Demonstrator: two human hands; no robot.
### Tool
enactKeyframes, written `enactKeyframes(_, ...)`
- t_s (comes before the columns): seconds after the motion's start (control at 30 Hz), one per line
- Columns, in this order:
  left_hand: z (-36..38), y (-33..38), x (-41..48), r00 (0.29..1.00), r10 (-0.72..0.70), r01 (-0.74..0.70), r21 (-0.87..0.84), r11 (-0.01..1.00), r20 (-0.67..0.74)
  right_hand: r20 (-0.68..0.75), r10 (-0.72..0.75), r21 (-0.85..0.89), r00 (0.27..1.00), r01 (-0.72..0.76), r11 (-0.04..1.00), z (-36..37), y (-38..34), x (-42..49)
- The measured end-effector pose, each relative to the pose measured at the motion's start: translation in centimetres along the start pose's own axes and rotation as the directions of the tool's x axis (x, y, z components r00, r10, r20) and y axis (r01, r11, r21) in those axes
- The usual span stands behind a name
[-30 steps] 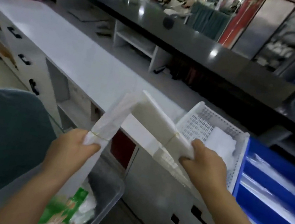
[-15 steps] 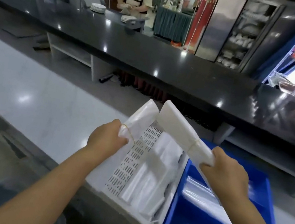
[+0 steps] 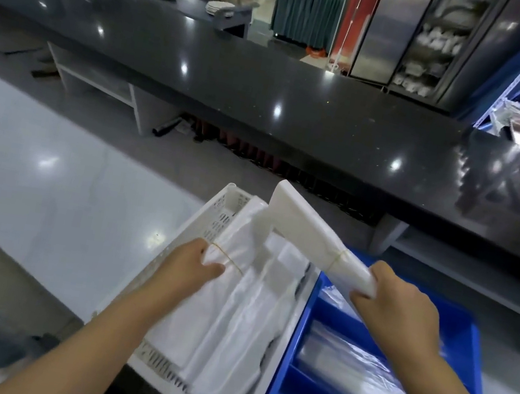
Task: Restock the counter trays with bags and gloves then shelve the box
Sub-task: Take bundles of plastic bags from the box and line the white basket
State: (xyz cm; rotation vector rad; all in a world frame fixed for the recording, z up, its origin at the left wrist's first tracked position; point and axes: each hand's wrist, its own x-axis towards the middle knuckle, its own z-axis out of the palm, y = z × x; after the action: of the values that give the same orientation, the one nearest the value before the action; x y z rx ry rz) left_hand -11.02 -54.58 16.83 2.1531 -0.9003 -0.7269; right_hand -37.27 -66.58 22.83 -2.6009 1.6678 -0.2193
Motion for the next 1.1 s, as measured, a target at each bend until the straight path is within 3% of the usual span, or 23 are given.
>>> enactKeyframes(0.1,1.6,0.2,-1.0,0.993,0.015,-0.012,-0.023,1.000,0.118,-0.006,-0.017,-0.012,1.000,0.017,1.000,-0.3,-0.6,0.4)
enactKeyframes(0.23,2.0,0.1,-1.3,0.978,0.065,-0.110,0.223,0.969,0.200,-0.047,-0.044,-0.015,0.998,0.044,0.999,-0.8,-1.7,1.1)
enactKeyframes(0.3,0.3,0.3,-1.3,0.981,0.192,-0.189,0.286,0.939,0.017,-0.040,-0.087,-0.049,0.995,0.085,0.995,-1.2,-2.5,1.6)
enactKeyframes(0.37,-2.5,1.3,-1.6,0.884,0.401,-0.315,0.327,0.891,-0.240,-0.006,-0.191,-0.105,0.982,0.189,0.976,-1.8,-3.7,2.3)
enactKeyframes(0.4,-3.8,1.8,-1.7,0.822,0.493,-0.377,0.379,0.845,-0.283,0.024,-0.262,-0.133,0.965,0.263,0.956,-2.1,-4.6,2.7)
enactKeyframes(0.47,-5.5,2.4,-1.7,0.764,0.626,-0.478,0.513,0.713,-0.158,0.117,-0.410,-0.155,0.905,0.424,0.892,-2.4,-6.7,3.9)
enactKeyframes(0.5,-6.0,2.7,-1.9,0.790,0.613,-0.500,0.552,0.668,-0.026,0.173,-0.474,-0.142,0.863,0.498,0.856,-2.3,-8.0,4.6)
enactKeyframes(0.57,-6.1,2.4,-2.1,0.866,0.481,-0.470,0.550,0.690,0.137,0.247,-0.585,-0.096,0.773,0.620,0.779,-1.8,-10.5,6.0)
enactKeyframes(0.67,-5.8,0.9,-2.3,0.940,0.316,-0.337,0.493,0.802,0.129,0.227,-0.679,-0.060,0.698,0.706,0.706,-0.5,-13.3,7.9)
enactKeyframes(0.73,-5.5,-0.7,-2.4,0.974,0.209,-0.225,0.424,0.877,0.084,0.172,-0.675,-0.090,0.717,0.694,0.714,0.2,-14.1,8.8)
enactKeyframes(0.83,-5.1,-2.2,-2.5,0.993,0.113,-0.120,0.420,0.900,0.042,0.066,-0.591,-0.055,0.804,0.595,0.802,1.4,-14.0,9.0)
enactKeyframes(0.9,-4.7,-2.8,-2.2,0.989,0.144,-0.135,0.507,0.851,0.021,0.062,-0.561,0.018,0.826,0.561,0.828,2.5,-13.5,8.1)
enactKeyframes(1.0,-4.3,-2.8,-1.9,0.962,0.274,-0.209,0.674,0.709,0.009,0.107,-0.600,0.117,0.793,0.589,0.800,4.7,-12.6,6.3)
enactKeyframes(1.1,-3.7,-3.9,-1.5,0.898,0.408,-0.375,0.770,0.517,0.164,0.173,-0.682,0.143,0.711,0.667,0.731,6.9,-12.5,4.9)
